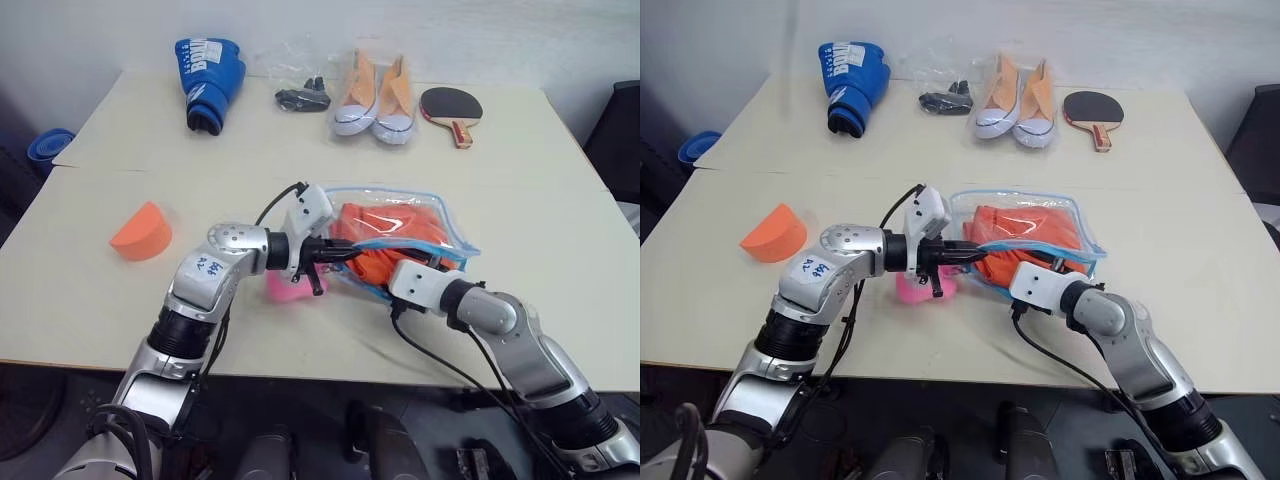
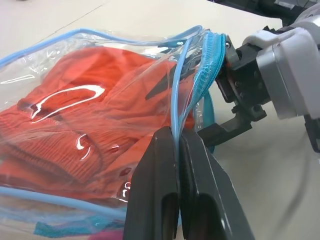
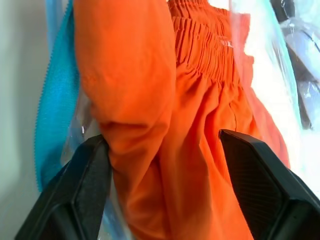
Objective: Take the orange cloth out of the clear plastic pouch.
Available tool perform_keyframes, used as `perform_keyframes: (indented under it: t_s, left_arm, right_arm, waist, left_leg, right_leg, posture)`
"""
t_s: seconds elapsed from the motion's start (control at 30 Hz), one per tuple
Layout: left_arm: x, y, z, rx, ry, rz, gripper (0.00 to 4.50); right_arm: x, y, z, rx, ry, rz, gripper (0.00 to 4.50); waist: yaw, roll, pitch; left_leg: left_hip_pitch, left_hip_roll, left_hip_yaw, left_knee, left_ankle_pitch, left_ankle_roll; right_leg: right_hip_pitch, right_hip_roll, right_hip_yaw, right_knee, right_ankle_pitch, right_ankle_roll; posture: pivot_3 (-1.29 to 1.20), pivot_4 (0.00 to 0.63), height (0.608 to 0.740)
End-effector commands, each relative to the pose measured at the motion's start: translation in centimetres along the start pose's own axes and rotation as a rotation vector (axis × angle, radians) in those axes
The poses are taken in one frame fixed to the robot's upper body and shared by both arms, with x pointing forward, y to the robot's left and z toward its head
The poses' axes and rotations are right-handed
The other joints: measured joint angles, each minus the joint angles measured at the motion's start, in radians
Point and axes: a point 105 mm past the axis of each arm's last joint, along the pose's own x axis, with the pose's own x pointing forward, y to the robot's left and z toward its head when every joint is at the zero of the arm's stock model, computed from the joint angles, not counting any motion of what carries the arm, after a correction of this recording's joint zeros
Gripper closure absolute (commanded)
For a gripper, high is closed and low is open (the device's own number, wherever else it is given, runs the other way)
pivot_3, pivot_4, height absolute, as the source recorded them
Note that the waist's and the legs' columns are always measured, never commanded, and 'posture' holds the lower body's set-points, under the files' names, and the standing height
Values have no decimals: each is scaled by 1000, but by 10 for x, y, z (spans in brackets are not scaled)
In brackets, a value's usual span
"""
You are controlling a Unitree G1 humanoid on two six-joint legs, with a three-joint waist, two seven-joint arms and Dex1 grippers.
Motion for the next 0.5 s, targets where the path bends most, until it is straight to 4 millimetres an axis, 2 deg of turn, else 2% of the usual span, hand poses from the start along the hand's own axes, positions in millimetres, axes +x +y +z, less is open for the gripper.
perform_keyframes:
  t_s: [0.03,0.27,0.33,0.43,0.5]
  left_arm:
    - [1,-2,14,43,-42,-13,4500]
    - [0,0,13,44,-41,-5,4500]
    - [0,0,12,43,-40,-3,4500]
    - [0,-1,11,44,-38,-4,4500]
    - [1,-1,11,45,-37,-5,4500]
  right_arm:
    - [0,6,-33,-21,162,4,1024]
    - [-6,0,-58,-10,281,-75,1024]
    - [-3,1,-58,40,277,-92,1024]
    - [7,5,-48,253,201,-111,1024]
    - [10,6,-49,281,201,-114,1024]
  waist:
    - [2,0,0]
    - [4,0,0]
    - [3,0,0]
    - [0,-1,-1]
    - [-3,-1,-1]
  left_leg:
    - [0,0,0,0,0,0]
    - [1,-1,-1,0,0,0]
    - [2,0,-2,0,0,0]
    - [11,1,-3,-2,0,0]
    - [15,1,-2,-5,0,-1]
  right_leg:
    - [0,0,0,0,0,0]
    - [2,-1,-1,0,0,0]
    - [4,-1,-1,-1,0,0]
    - [13,-1,-1,-3,0,0]
    - [17,-1,-1,-4,0,0]
  posture:
    - [0,150,740]
    - [0,150,740]
    - [0,150,740]
    - [0,150,740]
    - [0,150,740]
